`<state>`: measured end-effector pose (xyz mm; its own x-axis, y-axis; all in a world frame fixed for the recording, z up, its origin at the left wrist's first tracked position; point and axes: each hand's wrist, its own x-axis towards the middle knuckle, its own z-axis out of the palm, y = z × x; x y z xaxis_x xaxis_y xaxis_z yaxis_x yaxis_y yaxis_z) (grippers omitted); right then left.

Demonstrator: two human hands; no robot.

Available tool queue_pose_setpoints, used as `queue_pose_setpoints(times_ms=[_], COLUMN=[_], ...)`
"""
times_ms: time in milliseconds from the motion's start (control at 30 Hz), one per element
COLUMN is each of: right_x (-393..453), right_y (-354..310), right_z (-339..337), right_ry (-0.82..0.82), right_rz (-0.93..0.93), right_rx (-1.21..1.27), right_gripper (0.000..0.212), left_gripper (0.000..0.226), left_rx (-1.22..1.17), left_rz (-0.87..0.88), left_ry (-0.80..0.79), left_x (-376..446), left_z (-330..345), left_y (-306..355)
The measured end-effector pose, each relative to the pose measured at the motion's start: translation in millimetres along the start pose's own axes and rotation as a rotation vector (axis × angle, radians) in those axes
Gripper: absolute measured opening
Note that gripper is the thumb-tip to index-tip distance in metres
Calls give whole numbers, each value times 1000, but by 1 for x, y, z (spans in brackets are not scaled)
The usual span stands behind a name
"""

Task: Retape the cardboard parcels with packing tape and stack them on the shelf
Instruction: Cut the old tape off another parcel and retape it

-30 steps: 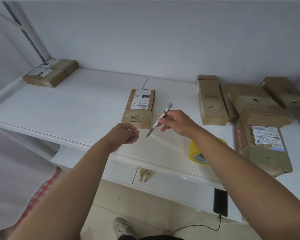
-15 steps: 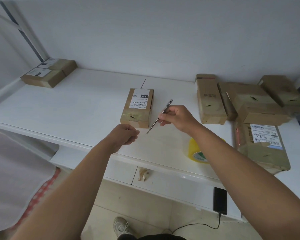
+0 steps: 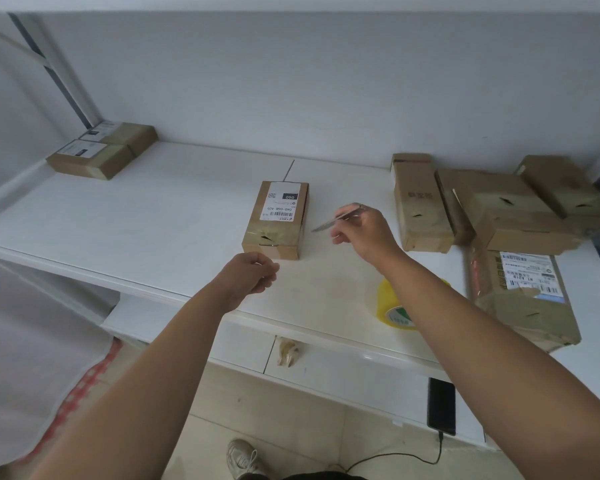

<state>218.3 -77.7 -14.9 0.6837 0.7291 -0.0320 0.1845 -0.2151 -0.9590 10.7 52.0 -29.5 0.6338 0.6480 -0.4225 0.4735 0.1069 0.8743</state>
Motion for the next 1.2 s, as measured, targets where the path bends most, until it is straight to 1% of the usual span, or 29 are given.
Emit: queue_pose_setpoints(times_ms=[67,100,133,233,267,300,367,400,433,467,533,567,633,800,867,1000,1100,1200], right_x=[3,5,6,5,4,3,2,1,-1,-3,-9,-11,-11,-9,-9,-7,-5,-4], right_y=[3,6,10,15,14,12,8,5,3,1,-3,-4,-3,1,2,6,9,11], right_z=[-2,-3,-3,-2,0,2,6,8,10,11,11,11,11,9,8,5,7,19], right_ry=[89,90,48,-206,-259,-273,-219,-201,-227,-301,-502,-572,-632,-683,-683,-661,-684,-735], right_rz=[0,-9,-8,72,88,71,5,6,35,85,191,214,197,117,103,98,97,104], right_rx=[-106,-195,-299,-554,-589,-600,-560,-522,-497,-492,-519,-526,-488,-380,-372,-395,-449,-560], right_gripper=[12,16,25,57,62,62,52,43,36,34,36,34,25,5,4,9,9,3], left_gripper=[9,9,9,9,9,9,9,9,9,9,9,9,8,8,9,8,6,6], left_rx=[-40,-65,-89,-132,-140,-144,-147,-146,-145,-143,-144,-146,-145,-153,-150,-188,-235,-280], left_rz=[-2,-4,-5,4,9,14,21,24,26,27,31,34,38,47,52,64,71,58], left_ry=[-11,-17,-20,-22,-21,-20,-18,-19,-19,-18,-19,-21,-24,-21,15,143,163,164], left_x=[-1,-2,-2,-3,-3,-3,-3,-3,-3,-3,-2,-2,-1,0,1,5,5,6], left_z=[1,2,3,4,4,3,3,3,2,1,0,-1,-2,-4,-3,-6,-12,-15], left_y=[-2,-2,-3,-4,-4,-5,-5,-6,-7,-8,-10,-11,-12,-16,-16,-18,-19,-18])
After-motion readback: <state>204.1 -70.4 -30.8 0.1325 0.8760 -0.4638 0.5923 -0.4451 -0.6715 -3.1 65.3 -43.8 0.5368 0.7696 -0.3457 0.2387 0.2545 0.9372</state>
